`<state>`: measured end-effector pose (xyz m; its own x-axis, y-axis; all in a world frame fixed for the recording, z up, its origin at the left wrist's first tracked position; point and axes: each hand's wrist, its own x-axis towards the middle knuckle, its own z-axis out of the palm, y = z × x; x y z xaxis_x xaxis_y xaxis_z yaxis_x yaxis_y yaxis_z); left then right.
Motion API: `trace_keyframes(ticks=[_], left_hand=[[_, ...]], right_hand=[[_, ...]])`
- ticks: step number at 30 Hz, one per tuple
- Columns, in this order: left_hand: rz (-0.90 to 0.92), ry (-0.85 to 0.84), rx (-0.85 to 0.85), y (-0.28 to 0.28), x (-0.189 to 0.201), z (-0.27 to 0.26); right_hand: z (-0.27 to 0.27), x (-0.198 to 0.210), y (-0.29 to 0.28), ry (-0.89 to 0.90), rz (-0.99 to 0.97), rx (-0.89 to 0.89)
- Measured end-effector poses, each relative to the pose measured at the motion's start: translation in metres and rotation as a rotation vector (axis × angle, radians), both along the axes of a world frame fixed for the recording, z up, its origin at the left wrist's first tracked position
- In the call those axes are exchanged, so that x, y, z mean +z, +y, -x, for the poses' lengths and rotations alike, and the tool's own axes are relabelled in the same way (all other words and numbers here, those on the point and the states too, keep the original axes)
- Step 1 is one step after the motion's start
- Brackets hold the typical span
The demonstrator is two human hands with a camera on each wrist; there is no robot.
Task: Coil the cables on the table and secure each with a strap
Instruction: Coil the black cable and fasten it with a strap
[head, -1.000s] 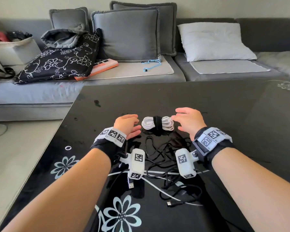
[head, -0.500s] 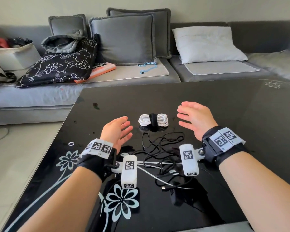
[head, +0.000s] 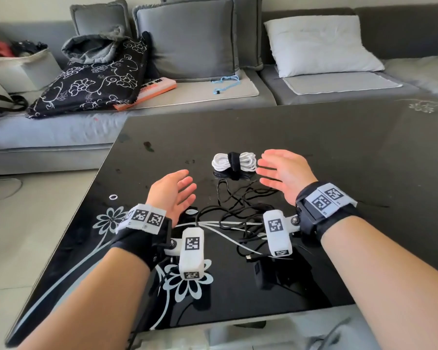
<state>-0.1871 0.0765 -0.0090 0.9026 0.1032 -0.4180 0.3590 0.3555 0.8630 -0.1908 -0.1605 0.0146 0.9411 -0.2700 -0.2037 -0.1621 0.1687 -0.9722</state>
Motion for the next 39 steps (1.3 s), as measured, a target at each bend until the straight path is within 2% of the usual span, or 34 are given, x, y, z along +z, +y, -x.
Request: trace_keyframes(ticks=[3,6,10,15,24,27,30,39], left_hand=[[-0.038,0.012,-0.056,-0.001,-0.001,0.001],[-0.045,0.0,-0.088,-0.002,0.005,0.0],[-0.173,0.009,-0.156,-0.002,0.007,0.001],[-0.277,0.023,-0.212,-0.003,0.006,0.006],[-0.348,0.011,-0.228,-0.007,0.003,0.009],[-0.51,-0.078,-0.29,-0.007,-0.002,0.008],[-0.65,-0.141,-0.377,-0.009,-0.005,0.009],[-0.647,-0.146,-0.328,-0.016,-0.006,0.005]], right_hand=[[0.0,0.0,-0.003,0.0,0.045,0.012],[0.0,0.001,0.0,-0.013,0.176,0.056],[0.001,0.002,0.012,-0.019,0.259,0.181],[0.005,0.001,0.021,-0.025,0.331,0.255],[-0.002,-0.01,0.062,-0.099,0.644,0.478],[-0.005,-0.015,0.071,-0.088,0.766,0.599],[-0.007,-0.018,0.074,-0.073,0.79,0.649],[-0.016,-0.028,0.073,-0.048,0.882,0.725]])
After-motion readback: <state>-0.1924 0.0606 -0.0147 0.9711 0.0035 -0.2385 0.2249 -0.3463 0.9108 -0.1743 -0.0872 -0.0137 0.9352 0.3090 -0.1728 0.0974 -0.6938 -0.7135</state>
